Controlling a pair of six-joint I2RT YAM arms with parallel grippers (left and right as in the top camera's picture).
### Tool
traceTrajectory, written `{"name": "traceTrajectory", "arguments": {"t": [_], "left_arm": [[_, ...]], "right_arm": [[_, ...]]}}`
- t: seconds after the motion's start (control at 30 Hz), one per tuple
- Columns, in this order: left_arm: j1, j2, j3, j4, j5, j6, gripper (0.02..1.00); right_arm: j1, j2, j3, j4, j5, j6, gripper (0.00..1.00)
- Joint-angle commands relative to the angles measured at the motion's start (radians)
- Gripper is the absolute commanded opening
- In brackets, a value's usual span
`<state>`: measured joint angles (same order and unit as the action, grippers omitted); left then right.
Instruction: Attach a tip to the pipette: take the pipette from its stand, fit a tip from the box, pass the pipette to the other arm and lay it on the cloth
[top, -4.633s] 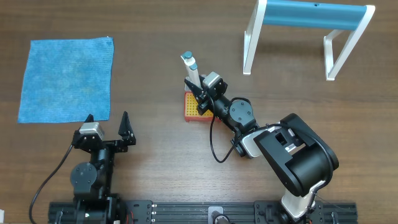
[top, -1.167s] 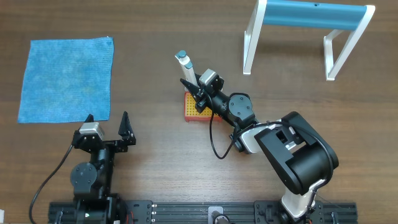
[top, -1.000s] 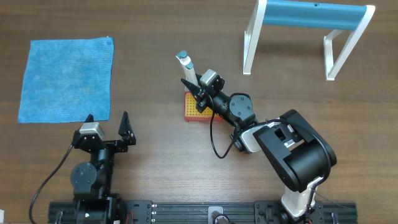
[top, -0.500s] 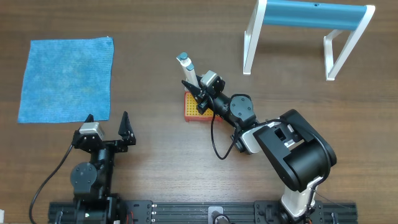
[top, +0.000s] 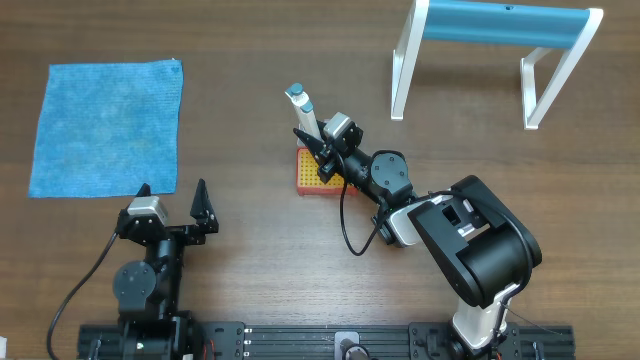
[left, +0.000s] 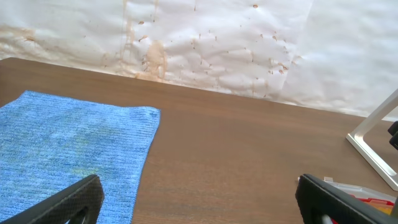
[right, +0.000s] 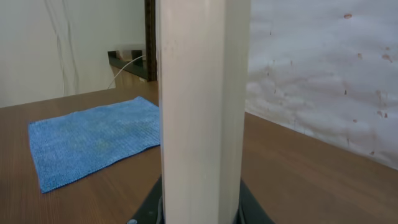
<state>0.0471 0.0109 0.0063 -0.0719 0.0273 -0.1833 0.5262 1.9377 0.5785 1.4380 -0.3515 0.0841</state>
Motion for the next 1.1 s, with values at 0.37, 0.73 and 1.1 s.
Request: {"name": "traceTrajectory", "arguments": {"t": [0.37, 0.73, 1.1], "left_arm": [[0.003, -0.006, -0.001, -0.008, 0.004, 0.009, 0.998], [0.003, -0.006, -0.001, -0.008, 0.004, 0.009, 0.998], [0.003, -0.006, -0.001, -0.008, 0.004, 0.009, 0.996]], "right_arm": [[0.000, 0.010, 0.018, -0.031, -0.032, -0.003, 0.080], [0.000, 0.011, 0.018, -0.043, -0.032, -0.003, 0.082], [-0.002, 0.093, 0.014, 0.027, -0.062, 0.042, 0.080]]}}
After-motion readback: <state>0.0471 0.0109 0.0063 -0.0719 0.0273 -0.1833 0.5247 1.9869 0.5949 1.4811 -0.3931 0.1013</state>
